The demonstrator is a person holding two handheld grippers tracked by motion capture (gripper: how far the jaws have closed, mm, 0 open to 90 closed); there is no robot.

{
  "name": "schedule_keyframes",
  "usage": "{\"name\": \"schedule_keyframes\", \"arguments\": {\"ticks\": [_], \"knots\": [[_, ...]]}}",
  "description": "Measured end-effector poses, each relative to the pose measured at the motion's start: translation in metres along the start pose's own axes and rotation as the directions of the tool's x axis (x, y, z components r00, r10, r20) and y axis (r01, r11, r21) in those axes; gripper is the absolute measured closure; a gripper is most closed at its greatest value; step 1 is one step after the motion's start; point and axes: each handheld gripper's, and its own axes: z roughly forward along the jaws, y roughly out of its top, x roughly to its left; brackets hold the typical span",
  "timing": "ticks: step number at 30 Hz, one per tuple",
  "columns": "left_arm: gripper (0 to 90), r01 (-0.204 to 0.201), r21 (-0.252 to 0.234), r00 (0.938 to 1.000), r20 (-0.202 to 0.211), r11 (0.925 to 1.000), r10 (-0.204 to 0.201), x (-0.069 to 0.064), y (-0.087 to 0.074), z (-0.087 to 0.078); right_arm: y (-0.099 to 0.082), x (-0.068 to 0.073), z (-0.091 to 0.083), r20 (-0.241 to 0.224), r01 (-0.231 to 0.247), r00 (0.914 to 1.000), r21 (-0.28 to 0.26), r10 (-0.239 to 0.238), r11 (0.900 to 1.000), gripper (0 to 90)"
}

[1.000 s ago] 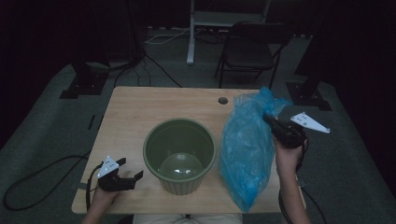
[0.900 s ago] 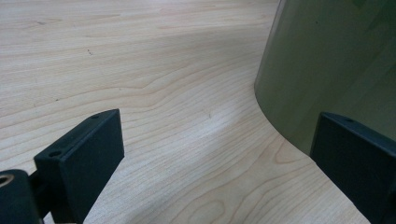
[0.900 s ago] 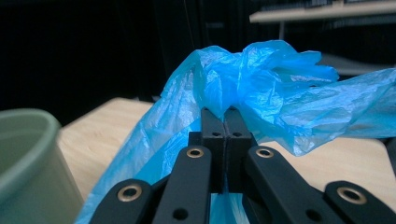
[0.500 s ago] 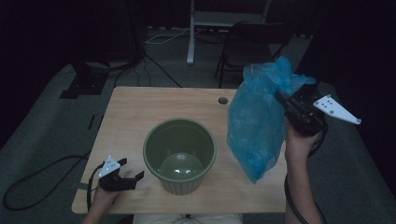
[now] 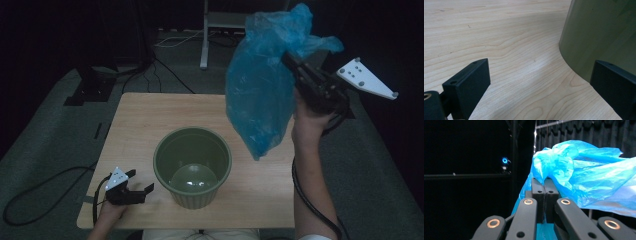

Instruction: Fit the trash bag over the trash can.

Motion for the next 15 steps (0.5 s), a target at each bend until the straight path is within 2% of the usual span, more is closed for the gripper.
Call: {"name": "schedule_keyframes", "arguments": {"ticks": [1, 2, 4, 5, 6, 7, 8, 13, 15], "knots": [[3.4, 0.000, 0.000, 1.0000, 0.000, 1.0000, 0.000, 0.000, 0.000, 0.000, 0.000, 0.000, 0.000, 0.000, 0.000, 1.0000, 0.000, 0.000, 1.0000, 90.0], [3.4, -0.002, 0.004, 1.0000, 0.001, 1.0000, 0.002, 0.000, -0.001, 0.000, 0.006, 0.008, 0.008, -0.021, 0.003, 0.9998, -0.015, -0.004, 0.9999, 90.0], [3.4, -0.003, 0.006, 1.0000, 0.001, 1.0000, 0.003, 0.000, -0.001, 0.001, 0.009, 0.012, 0.011, -0.033, 0.003, 0.9994, -0.025, -0.004, 0.9997, 90.0], [3.4, -0.006, 0.008, 1.0000, 0.003, 1.0000, 0.006, 0.000, -0.001, 0.001, 0.014, 0.021, 0.018, -0.052, 0.011, 0.9986, -0.035, -0.013, 0.9993, 90.0], [3.4, -0.006, 0.008, 1.0000, 0.003, 1.0000, 0.006, 0.000, -0.001, 0.001, 0.014, 0.021, 0.018, -0.052, 0.011, 0.9986, -0.035, -0.013, 0.9993, 90.0], [3.4, -0.008, 0.007, 1.0000, 0.002, 0.9999, 0.008, 0.000, 0.000, 0.000, 0.018, 0.029, 0.024, -0.075, 0.014, 0.9970, -0.046, -0.018, 0.9988, 90.0], [3.4, -0.008, 0.006, 1.0000, 0.003, 1.0000, 0.008, 0.000, 0.000, 0.000, 0.018, 0.029, 0.024, -0.075, 0.014, 0.9970, -0.046, -0.018, 0.9988, 90.0], [3.4, -0.003, 0.002, 1.0000, 0.002, 1.0000, 0.003, 0.001, 0.000, -0.001, 0.028, 0.050, 0.044, -0.127, 0.016, 0.9916, -0.065, -0.025, 0.9977, 90.0], [3.4, -0.003, 0.002, 1.0000, 0.002, 1.0000, 0.003, 0.001, 0.000, -0.001, 0.028, 0.054, 0.047, -0.126, 0.024, 0.9915, -0.069, -0.032, 0.9973, 90.0]]}}
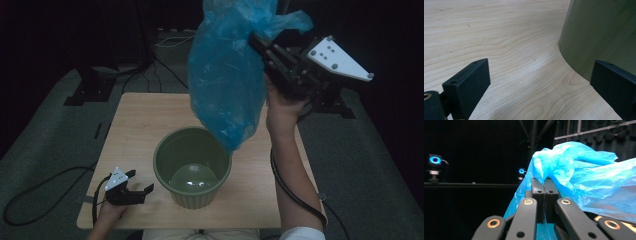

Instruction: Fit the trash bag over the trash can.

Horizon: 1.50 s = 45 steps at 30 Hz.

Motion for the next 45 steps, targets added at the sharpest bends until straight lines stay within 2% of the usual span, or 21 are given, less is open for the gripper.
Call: {"name": "schedule_keyframes", "arguments": {"ticks": [2, 4, 8, 13, 17, 18, 19, 21, 22, 23, 25, 26, 27, 29, 31, 34, 37, 38, 41, 42, 45], "knots": [[3.4, -0.001, 0.000, 1.0000, 0.001, 1.0000, 0.001, 0.000, 0.000, 0.000, -0.002, 0.007, 0.004, 0.002, 0.016, 0.9999, -0.006, -0.016, 0.9999, 90.0], [3.4, -0.001, 0.000, 1.0000, 0.002, 1.0000, 0.001, 0.000, 0.000, -0.001, -0.009, 0.011, 0.007, -0.009, 0.004, 1.0000, -0.006, -0.004, 1.0000, 90.0], [3.4, -0.003, 0.001, 1.0000, 0.006, 1.0000, 0.003, 0.000, 0.000, -0.001, -0.037, 0.015, 0.009, -0.027, -0.039, 0.9989, 0.016, 0.040, 0.9991, 90.0], [3.4, -0.006, 0.002, 1.0000, 0.007, 1.0000, 0.006, -0.001, 0.001, -0.001, -0.089, 0.018, 0.008, -0.042, -0.087, 0.9949, 0.107, 0.091, 0.9904, 90.0], [3.4, -0.012, 0.009, 0.9999, 0.007, 0.9999, 0.011, -0.001, 0.001, -0.001, -0.130, 0.025, 0.003, -0.062, -0.099, 0.9916, 0.201, 0.113, 0.9746, 90.0], [3.4, -0.012, 0.009, 0.9999, 0.007, 0.9999, 0.011, -0.001, 0.001, -0.001, -0.130, 0.025, 0.003, -0.062, -0.099, 0.9916, 0.201, 0.113, 0.9746, 90.0], [3.4, -0.009, 0.012, 1.0000, 0.005, 0.9999, 0.009, -0.001, 0.000, 0.000, -0.154, 0.028, -0.002, -0.082, -0.110, 0.9873, 0.265, 0.136, 0.9581, 90.0], [3.4, -0.006, 0.013, 1.0000, 0.003, 0.9999, 0.006, 0.000, 0.000, 0.000, -0.160, 0.029, -0.004, -0.091, -0.116, 0.9849, 0.280, 0.147, 0.9530, 90.0], [3.4, -0.004, 0.013, 1.0000, 0.002, 0.9999, 0.004, -0.001, 0.000, 0.000, -0.174, 0.031, -0.009, -0.108, -0.131, 0.9789, 0.319, 0.173, 0.9387, 90.0], [3.4, -0.005, 0.014, 1.0000, 0.002, 0.9999, 0.005, -0.001, 0.000, 0.000, -0.174, 0.031, -0.009, -0.108, -0.131, 0.9789, 0.319, 0.173, 0.9387, 90.0], [3.4, -0.007, 0.014, 1.0000, 0.002, 0.9999, 0.007, -0.001, 0.001, 0.001, -0.188, 0.036, -0.014, -0.118, -0.134, 0.9750, 0.364, 0.188, 0.9218, 90.0], [3.4, -0.008, 0.018, 1.0000, 0.002, 0.9998, 0.008, -0.002, 0.001, 0.001, -0.197, 0.038, -0.016, -0.131, -0.144, 0.9685, 0.399, 0.212, 0.9055, 89.9], [3.4, -0.009, 0.016, 1.0000, 0.001, 0.9998, 0.009, -0.002, 0.001, 0.001, -0.202, 0.040, -0.018, -0.134, -0.144, 0.9670, 0.416, 0.217, 0.8981, 89.9], [3.4, -0.014, 0.016, 0.9999, 0.001, 0.9998, 0.014, -0.003, 0.002, 0.000, -0.210, 0.042, -0.022, -0.132, -0.125, 0.9702, 0.447, 0.203, 0.8857, 89.8], [3.4, -0.013, 0.013, 0.9999, 0.002, 0.9998, 0.013, -0.003, 0.002, 0.000, -0.215, 0.040, -0.028, -0.106, -0.135, 0.9726, 0.469, 0.207, 0.8727, 89.7], [3.4, -0.013, 0.011, 0.9999, 0.003, 0.9999, 0.013, -0.003, 0.002, 0.000, -0.224, 0.033, -0.036, -0.060, -0.177, 0.9692, 0.502, 0.239, 0.8462, 89.7], [3.4, -0.014, 0.013, 0.9999, 0.005, 0.9998, 0.014, -0.003, 0.003, 0.000, -0.232, 0.025, -0.042, -0.017, -0.194, 0.9710, 0.529, 0.239, 0.8263, 89.2], [3.4, -0.015, 0.013, 0.9999, 0.004, 0.9998, 0.015, -0.003, 0.002, 0.000, -0.234, 0.022, -0.044, 0.000, -0.202, 0.9710, 0.533, 0.239, 0.8215, 86.2], [3.4, -0.014, 0.013, 0.9999, 0.004, 0.9998, 0.014, -0.003, 0.002, 0.000, -0.241, 0.016, -0.044, 0.042, -0.222, 0.9697, 0.563, 0.241, 0.7964, 72.9], [3.4, -0.014, 0.012, 0.9999, 0.003, 0.9998, 0.014, -0.003, 0.003, 0.001, -0.243, 0.015, -0.043, 0.052, -0.224, 0.9695, 0.585, 0.240, 0.7797, 72.9], [3.4, -0.013, 0.008, 0.9999, 0.003, 0.9999, 0.013, -0.003, 0.003, 0.000, -0.251, 0.012, -0.039, 0.060, -0.236, 0.9653, 0.619, 0.254, 0.7488, 70.6]]}}
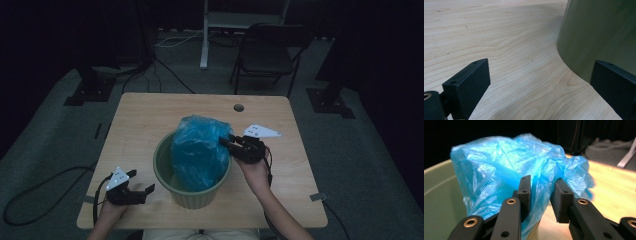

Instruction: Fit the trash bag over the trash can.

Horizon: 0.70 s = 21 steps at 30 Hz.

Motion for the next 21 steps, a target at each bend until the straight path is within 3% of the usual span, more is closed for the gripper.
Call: {"name": "schedule_keyframes", "arguments": {"ticks": [9, 21], "knots": [[3.4, 0.004, -0.005, 1.0000, 0.001, 1.0000, -0.004, 0.000, 0.000, -0.001, 0.007, 0.003, 0.006, 0.014, 0.006, 0.9999, 0.068, -0.007, 0.9977, 73.7], [3.4, -0.002, 0.003, 1.0000, 0.008, 1.0000, 0.002, -0.002, 0.003, 0.004, 0.006, -0.004, -0.006, 0.071, 0.007, 0.9974, 0.070, -0.012, 0.9975, 78.3]]}}
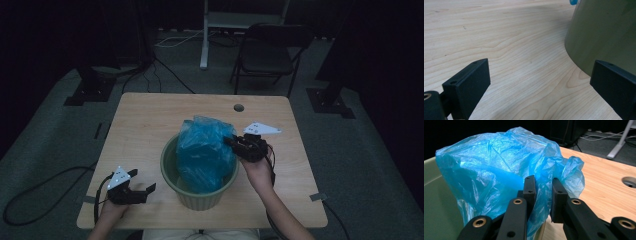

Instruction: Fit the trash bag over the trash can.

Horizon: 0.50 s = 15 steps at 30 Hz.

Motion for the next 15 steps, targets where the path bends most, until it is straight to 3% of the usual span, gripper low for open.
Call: {"name": "schedule_keyframes", "arguments": {"ticks": [3, 8, 15], "knots": [[3.4, -0.007, 0.006, 1.0000, 0.005, 1.0000, 0.007, -0.002, 0.002, 0.001, -0.002, -0.010, -0.008, 0.031, -0.014, 0.9994, -0.004, 0.014, 0.9999, 78.8], [3.4, -0.017, 0.021, 0.9998, 0.009, 0.9996, 0.017, -0.005, 0.011, 0.003, -0.004, -0.018, -0.014, 0.036, -0.029, 0.9989, -0.008, 0.030, 0.9995, 78.9], [3.4, 0.038, 0.016, 0.9992, -0.013, 0.9991, -0.038, -0.005, 0.030, 0.010, -0.008, -0.028, -0.024, 0.069, -0.040, 0.9968, -0.018, 0.041, 0.9990, 79.1]]}}
